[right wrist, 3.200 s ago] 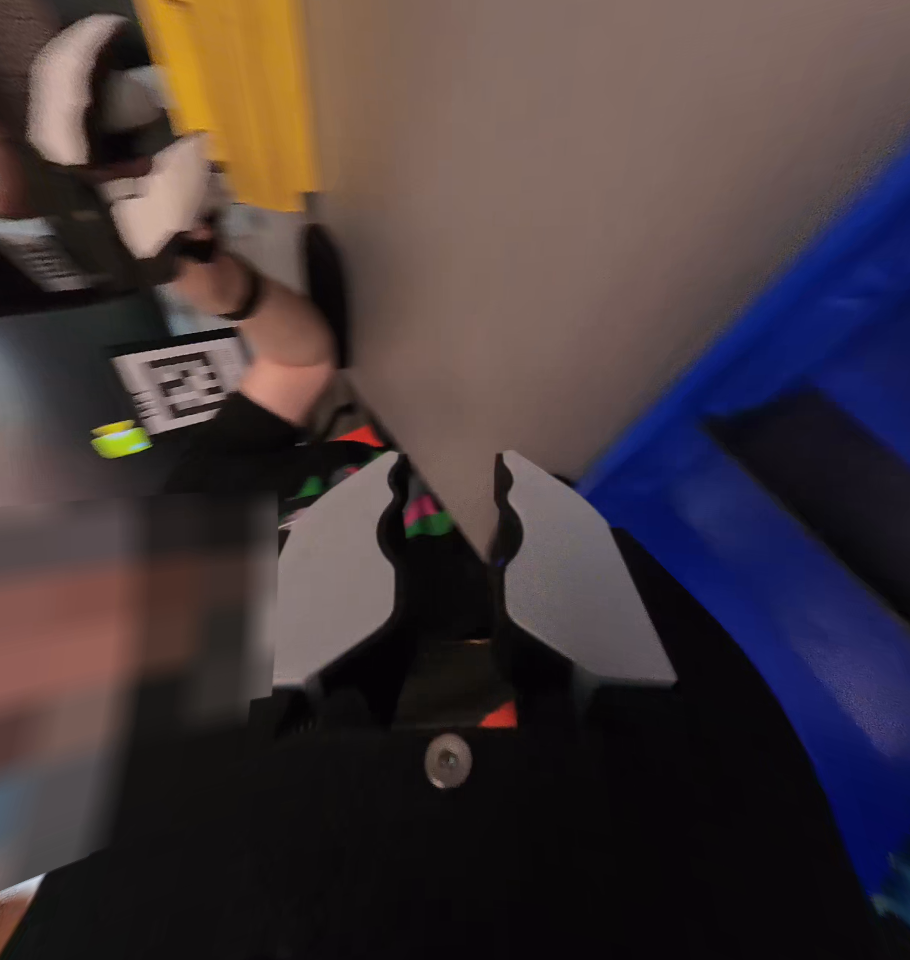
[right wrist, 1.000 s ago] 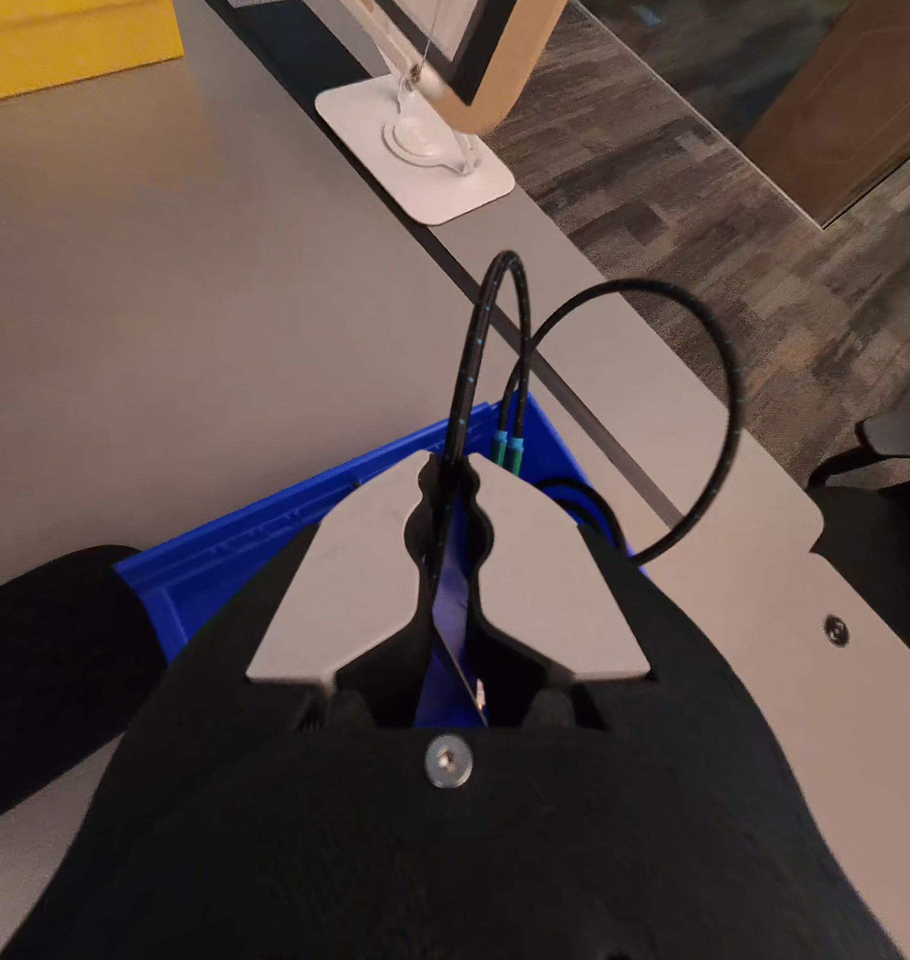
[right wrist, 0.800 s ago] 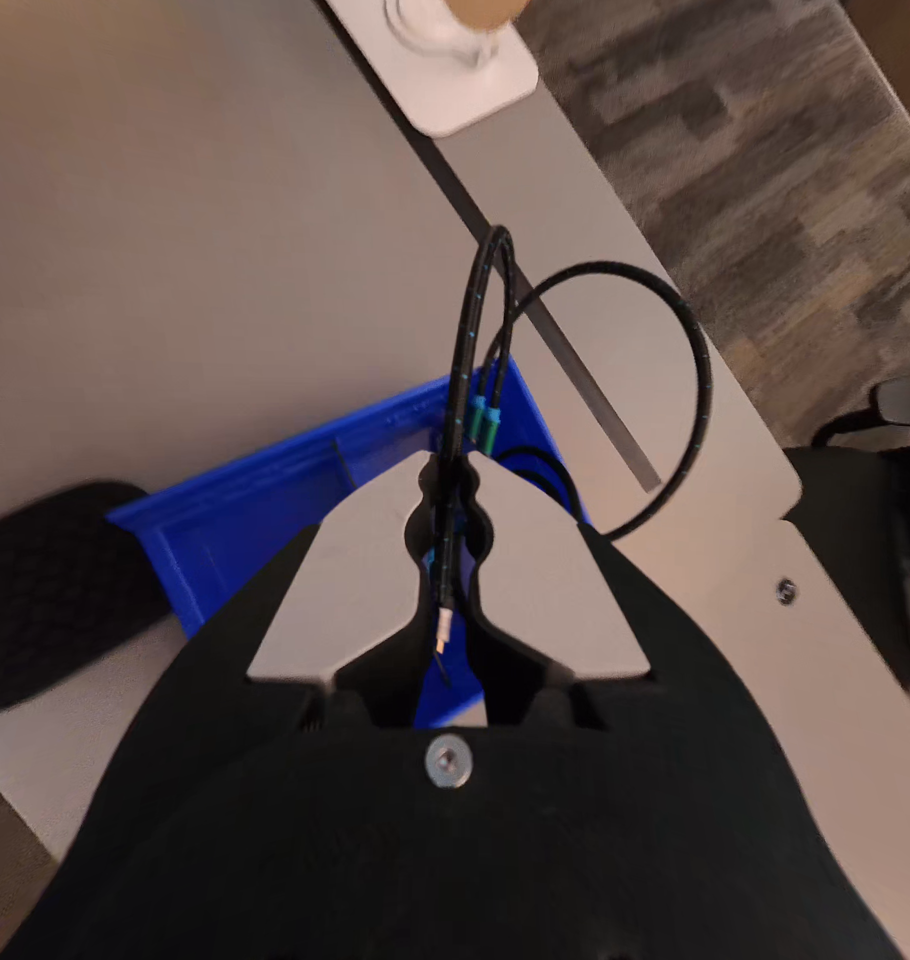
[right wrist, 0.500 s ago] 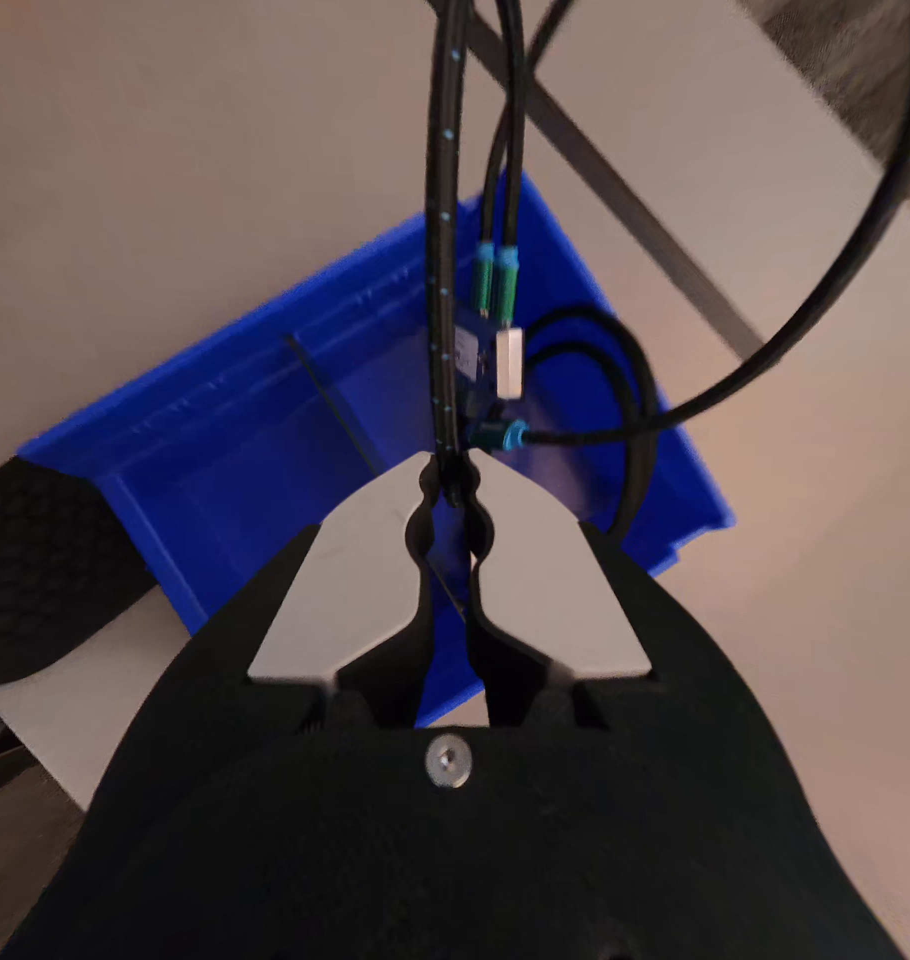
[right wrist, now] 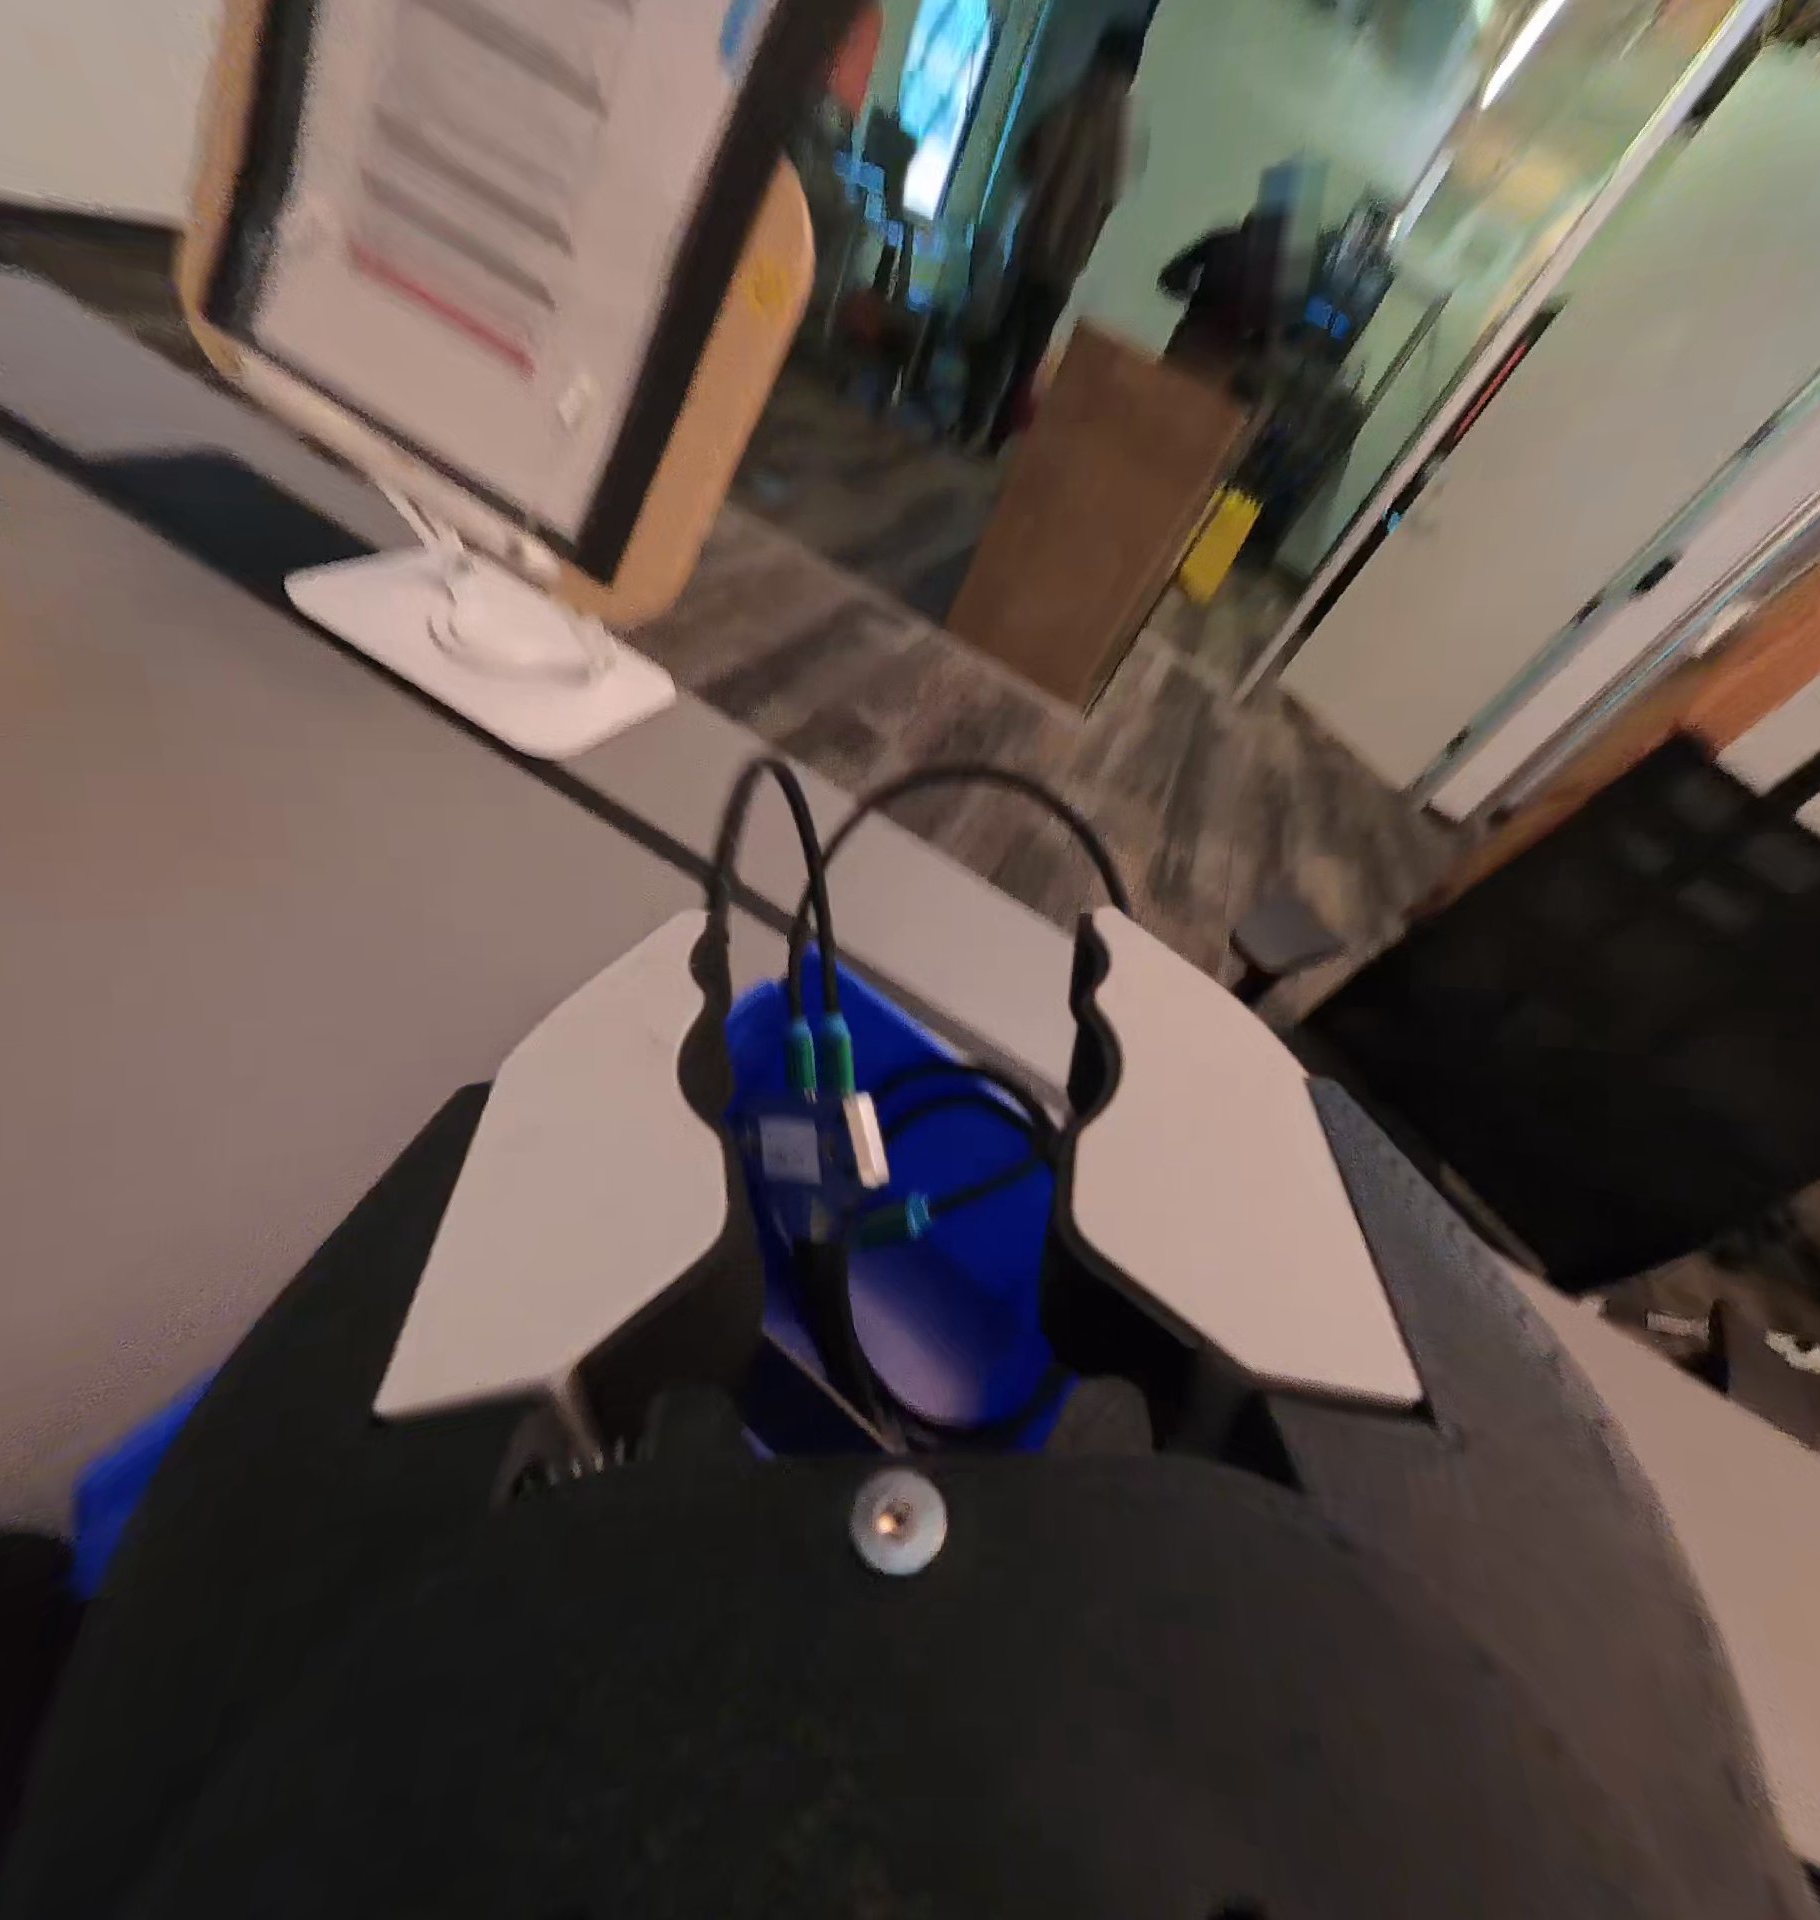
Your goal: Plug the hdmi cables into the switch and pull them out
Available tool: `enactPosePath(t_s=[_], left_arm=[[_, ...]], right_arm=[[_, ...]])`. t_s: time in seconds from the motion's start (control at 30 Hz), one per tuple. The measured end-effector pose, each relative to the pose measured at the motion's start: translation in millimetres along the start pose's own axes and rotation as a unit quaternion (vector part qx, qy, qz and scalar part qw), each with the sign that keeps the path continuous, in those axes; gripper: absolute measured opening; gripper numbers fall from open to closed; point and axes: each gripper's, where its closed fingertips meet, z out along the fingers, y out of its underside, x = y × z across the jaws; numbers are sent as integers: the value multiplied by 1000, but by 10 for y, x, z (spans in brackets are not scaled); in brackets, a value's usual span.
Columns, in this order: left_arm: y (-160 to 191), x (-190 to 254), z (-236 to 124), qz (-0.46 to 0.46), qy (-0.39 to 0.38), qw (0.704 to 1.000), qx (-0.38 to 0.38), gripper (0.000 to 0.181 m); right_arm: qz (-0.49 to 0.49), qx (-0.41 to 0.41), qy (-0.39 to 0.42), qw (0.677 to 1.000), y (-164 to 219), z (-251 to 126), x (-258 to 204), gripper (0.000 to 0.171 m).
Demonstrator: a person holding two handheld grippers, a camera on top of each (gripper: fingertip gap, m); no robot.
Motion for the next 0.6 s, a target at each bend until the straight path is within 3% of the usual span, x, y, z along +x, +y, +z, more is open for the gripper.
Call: enactPosePath(t_s=[0.17,0.27,0.43,0.6], left_arm=[[580,-598,-307,-54,-23,997,-47,45],[774,-552,-298,-30,1,995,-92,47],[1184,-71,-380,136,98,973,-160,50],[1979,161,-351,176,177,938,-242,50]], right_arm=[[-58,107,-83,989,-868,81,-771,64],[-93,145,-151,973,-1218,176,-1281,64],[-119,174,-232,950,-1315,310,-1853,64],[-129,150,-283,939,-1170,430,-2047,64]])
